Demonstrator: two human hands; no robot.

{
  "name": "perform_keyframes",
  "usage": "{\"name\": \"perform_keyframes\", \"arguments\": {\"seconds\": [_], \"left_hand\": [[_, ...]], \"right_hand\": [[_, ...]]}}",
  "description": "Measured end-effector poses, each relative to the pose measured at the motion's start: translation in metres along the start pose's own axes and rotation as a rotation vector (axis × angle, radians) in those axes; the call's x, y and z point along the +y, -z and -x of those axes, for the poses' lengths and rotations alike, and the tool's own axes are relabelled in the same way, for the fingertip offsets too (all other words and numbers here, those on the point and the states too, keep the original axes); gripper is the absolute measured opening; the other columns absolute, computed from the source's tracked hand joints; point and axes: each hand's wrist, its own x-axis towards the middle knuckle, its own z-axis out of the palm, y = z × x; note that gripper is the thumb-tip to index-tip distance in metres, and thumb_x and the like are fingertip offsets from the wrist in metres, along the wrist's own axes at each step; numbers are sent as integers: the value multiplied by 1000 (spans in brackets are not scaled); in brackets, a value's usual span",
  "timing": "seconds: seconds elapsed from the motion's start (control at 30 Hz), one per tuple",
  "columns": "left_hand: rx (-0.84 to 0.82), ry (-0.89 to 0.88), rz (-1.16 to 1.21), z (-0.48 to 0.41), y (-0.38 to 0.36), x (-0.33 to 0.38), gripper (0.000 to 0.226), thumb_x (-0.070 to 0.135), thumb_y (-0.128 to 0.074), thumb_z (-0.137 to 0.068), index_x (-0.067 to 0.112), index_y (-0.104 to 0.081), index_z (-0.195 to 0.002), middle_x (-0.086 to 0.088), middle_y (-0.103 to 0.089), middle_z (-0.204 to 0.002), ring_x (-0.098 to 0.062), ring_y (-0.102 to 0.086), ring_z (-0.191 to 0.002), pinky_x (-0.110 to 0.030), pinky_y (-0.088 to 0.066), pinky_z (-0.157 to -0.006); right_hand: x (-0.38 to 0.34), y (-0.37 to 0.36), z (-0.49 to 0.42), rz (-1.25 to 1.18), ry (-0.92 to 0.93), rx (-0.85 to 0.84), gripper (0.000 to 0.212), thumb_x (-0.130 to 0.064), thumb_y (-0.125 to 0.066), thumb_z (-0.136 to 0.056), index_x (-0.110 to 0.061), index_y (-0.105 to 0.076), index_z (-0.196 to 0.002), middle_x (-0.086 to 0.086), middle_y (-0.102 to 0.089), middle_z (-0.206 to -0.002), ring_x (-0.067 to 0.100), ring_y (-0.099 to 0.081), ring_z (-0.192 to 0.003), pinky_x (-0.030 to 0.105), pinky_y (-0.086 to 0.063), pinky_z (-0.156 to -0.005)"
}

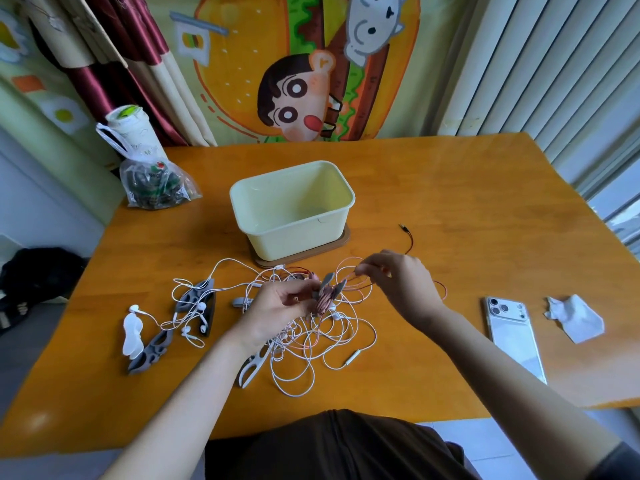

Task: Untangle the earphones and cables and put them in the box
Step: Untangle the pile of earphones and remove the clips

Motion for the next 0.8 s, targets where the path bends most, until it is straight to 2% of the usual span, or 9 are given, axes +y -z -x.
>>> {"name": "perform_keyframes", "arguments": {"seconds": [0.07, 0.13, 0.23, 0.37, 0.47, 0.53, 0.63, 0.7, 0.8], "left_hand": [[-19, 15, 149, 1, -6, 7, 39, -4, -62, -74, 23, -75, -100, 5, -75, -92, -7, -67, -89, -18, -51, -76], [-26, 30, 294, -1, -14, 14, 39, 0, -58, -71, 28, -79, -87, 4, -75, -88, -6, -68, -85, -18, -53, -76], [14, 38, 482, -8, -17, 21, 46, -7, -48, -81, 27, -79, -81, 3, -75, -89, -7, -70, -84, -19, -55, -74], [86, 34, 608, -13, -20, 23, 31, 3, -54, -76, 15, -75, -95, -3, -73, -92, -13, -68, -85, -21, -55, -73], [112, 33, 756, -15, -21, 21, 30, 13, -66, -65, 16, -77, -92, -4, -73, -93, -12, -69, -86, -22, -56, -73], [188, 39, 861, -19, -17, 18, 29, 10, -59, -75, 13, -71, -102, -4, -71, -98, -13, -67, -91, -24, -55, -83], [339, 53, 792, -24, -12, 10, 32, 3, -43, -94, 8, -56, -123, -6, -66, -111, -16, -61, -102, -27, -49, -92], [463, 55, 661, -27, -12, 2, 35, 0, -46, -95, 6, -55, -128, -7, -64, -118, -20, -59, -110, -28, -47, -93], [593, 47, 492, -30, -15, -7, 32, 1, -56, -91, 6, -62, -122, -1, -69, -109, -16, -62, -108, -21, -48, -85]], "right_hand": [[-4, -5, 2, -38, 1, -20, 24, -36, -53, -92, -21, -70, -85, -10, -54, -80, 10, -51, -69, 15, -33, -54], [-8, -14, 4, -66, 8, -36, 27, -33, -43, -97, -22, -60, -79, -4, -54, -82, 14, -51, -73, 21, -36, -58], [-14, -31, 8, -60, 29, -41, 26, -23, -37, -101, -18, -54, -82, 3, -55, -89, 19, -47, -85, 34, -40, -72], [-21, -46, 11, -84, 35, -59, 17, -13, -40, -99, -8, -56, -99, 10, -57, -95, 28, -47, -88, 42, -43, -78], [-28, -51, 16, -159, 58, -72, 18, -13, -37, -97, -12, -53, -88, 4, -54, -84, 27, -47, -81, 44, -42, -73], [-30, -55, 22, -175, 46, -93, 24, -19, -33, -99, -12, -51, -85, 4, -54, -82, 27, -48, -78, 44, -42, -72], [-31, -60, 29, -165, 38, -132, 25, -17, -36, -101, -7, -56, -91, 8, -59, -90, 25, -51, -82, 40, -44, -74], [-33, -60, 32, -153, 48, -139, 25, -19, -37, -101, -7, -58, -93, 6, -59, -92, 23, -52, -82, 36, -44, -73], [-37, -57, 32, -214, 31, -177, 27, -19, -37, -101, -6, -58, -90, 6, -61, -86, 22, -54, -76, 36, -45, -69]]}}
